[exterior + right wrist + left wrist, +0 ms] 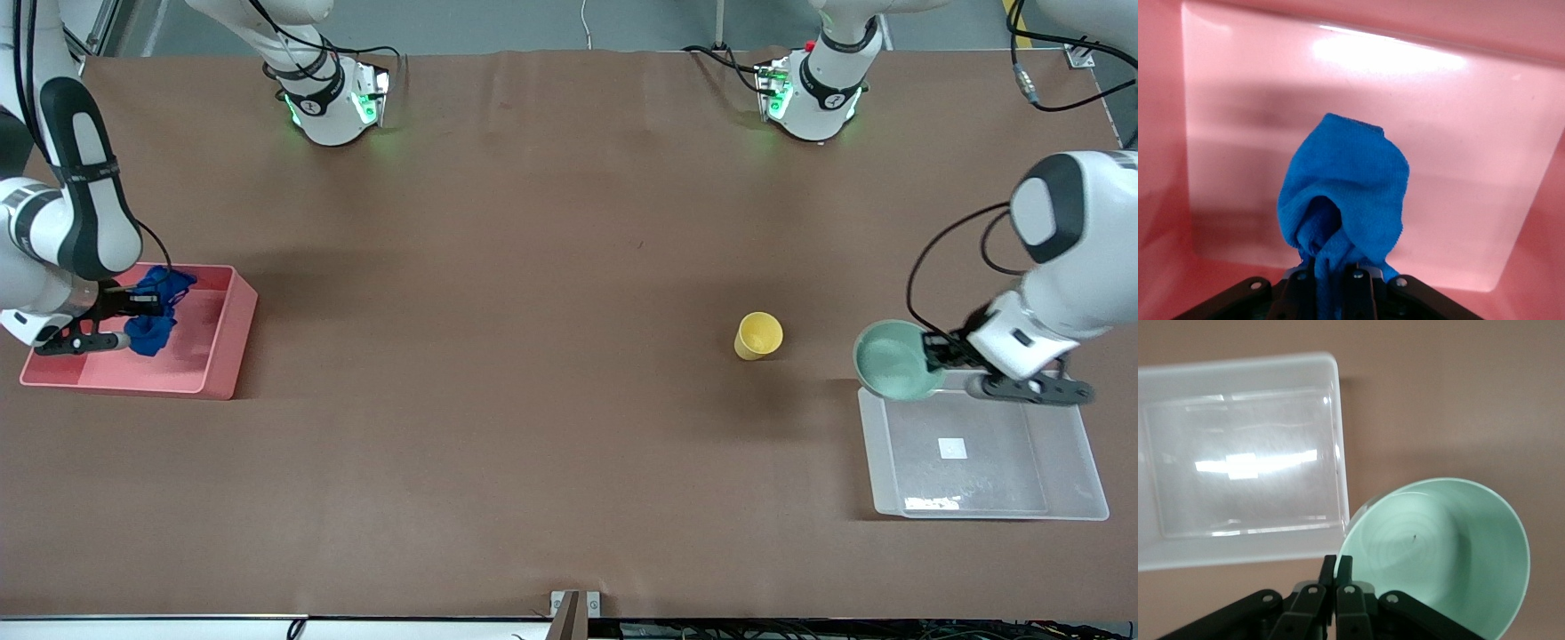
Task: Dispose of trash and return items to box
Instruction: 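Release the cloth in the tray while the left gripper lowers the bowl into the box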
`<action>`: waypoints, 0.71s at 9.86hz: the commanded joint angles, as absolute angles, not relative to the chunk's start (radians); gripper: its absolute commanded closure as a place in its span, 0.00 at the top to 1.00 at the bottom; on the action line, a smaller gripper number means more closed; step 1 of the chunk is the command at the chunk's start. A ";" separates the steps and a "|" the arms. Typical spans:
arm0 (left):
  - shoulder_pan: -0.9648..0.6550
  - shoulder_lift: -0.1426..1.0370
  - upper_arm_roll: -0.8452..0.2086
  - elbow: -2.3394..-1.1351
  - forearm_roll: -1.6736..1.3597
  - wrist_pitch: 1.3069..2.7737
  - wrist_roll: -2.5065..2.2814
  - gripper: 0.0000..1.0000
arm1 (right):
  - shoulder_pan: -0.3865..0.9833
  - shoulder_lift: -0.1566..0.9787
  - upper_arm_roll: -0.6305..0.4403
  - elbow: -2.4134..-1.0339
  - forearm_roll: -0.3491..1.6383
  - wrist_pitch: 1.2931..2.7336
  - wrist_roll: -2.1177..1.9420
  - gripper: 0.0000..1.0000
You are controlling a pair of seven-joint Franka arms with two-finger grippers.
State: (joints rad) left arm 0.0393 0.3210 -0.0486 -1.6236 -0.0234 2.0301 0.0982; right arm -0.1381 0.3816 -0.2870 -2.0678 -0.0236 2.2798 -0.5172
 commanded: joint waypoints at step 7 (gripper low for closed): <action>0.092 0.828 0.066 -1.229 -0.028 2.241 0.250 0.00 | -0.118 0.139 -0.191 -1.835 0.040 1.919 -0.167 1.00</action>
